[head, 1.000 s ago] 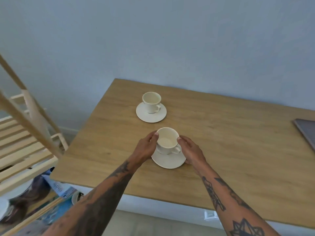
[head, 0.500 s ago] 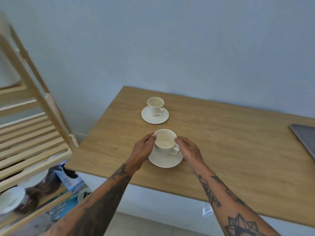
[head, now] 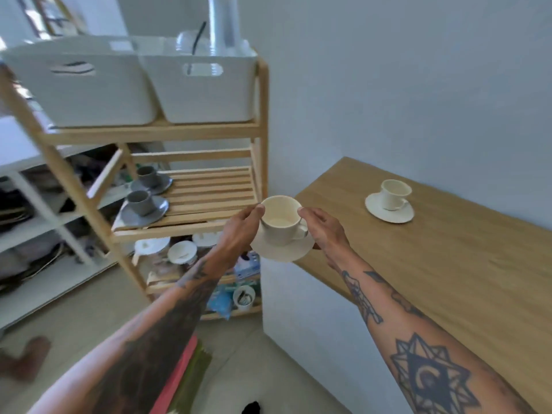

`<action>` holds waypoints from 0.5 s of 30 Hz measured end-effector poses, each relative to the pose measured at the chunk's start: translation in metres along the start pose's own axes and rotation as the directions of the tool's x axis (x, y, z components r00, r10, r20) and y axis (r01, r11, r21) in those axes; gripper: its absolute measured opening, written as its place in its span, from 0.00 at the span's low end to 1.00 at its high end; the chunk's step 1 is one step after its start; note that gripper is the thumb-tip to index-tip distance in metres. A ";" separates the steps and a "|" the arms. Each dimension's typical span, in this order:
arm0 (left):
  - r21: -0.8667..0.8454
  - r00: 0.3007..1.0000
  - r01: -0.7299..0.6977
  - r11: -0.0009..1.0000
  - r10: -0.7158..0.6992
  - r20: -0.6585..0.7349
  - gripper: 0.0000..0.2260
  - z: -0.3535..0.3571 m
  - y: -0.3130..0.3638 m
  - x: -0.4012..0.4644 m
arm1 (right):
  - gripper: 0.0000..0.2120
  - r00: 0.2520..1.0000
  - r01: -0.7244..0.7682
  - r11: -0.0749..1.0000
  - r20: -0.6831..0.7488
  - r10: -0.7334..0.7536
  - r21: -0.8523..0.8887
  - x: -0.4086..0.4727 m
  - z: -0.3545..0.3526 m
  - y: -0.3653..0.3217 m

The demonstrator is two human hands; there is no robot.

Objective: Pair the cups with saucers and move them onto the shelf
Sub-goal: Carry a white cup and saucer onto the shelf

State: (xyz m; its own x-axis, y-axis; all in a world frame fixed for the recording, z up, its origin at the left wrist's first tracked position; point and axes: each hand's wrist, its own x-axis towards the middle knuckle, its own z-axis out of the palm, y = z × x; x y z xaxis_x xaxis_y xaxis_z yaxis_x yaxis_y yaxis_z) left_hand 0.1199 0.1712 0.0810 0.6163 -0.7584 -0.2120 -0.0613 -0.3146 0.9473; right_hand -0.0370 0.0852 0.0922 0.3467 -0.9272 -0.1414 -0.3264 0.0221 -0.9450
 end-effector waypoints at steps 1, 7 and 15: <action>-0.003 0.999 0.011 1.000 -0.012 -0.033 0.21 -0.019 -0.005 -0.002 | 0.06 0.999 0.015 1.000 0.040 -0.015 -0.006 0.000 0.018 -0.005; 0.035 0.972 0.028 0.999 -0.019 -0.235 0.20 -0.107 -0.026 0.004 | 0.14 0.974 0.104 0.993 0.206 -0.089 -0.063 0.007 0.114 -0.029; 0.082 0.958 0.034 0.996 -0.010 -0.285 0.22 -0.148 -0.046 0.092 | 0.18 0.973 0.073 0.993 0.226 -0.051 -0.089 0.090 0.203 -0.023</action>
State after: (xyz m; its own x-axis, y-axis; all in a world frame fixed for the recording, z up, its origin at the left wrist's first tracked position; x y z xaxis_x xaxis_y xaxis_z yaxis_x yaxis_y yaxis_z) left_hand 0.2952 0.2007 0.0533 0.8153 -0.5609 -0.1437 -0.1040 -0.3861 0.9166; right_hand 0.1807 0.0769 0.0413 0.5524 -0.8188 -0.1562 -0.3776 -0.0788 -0.9226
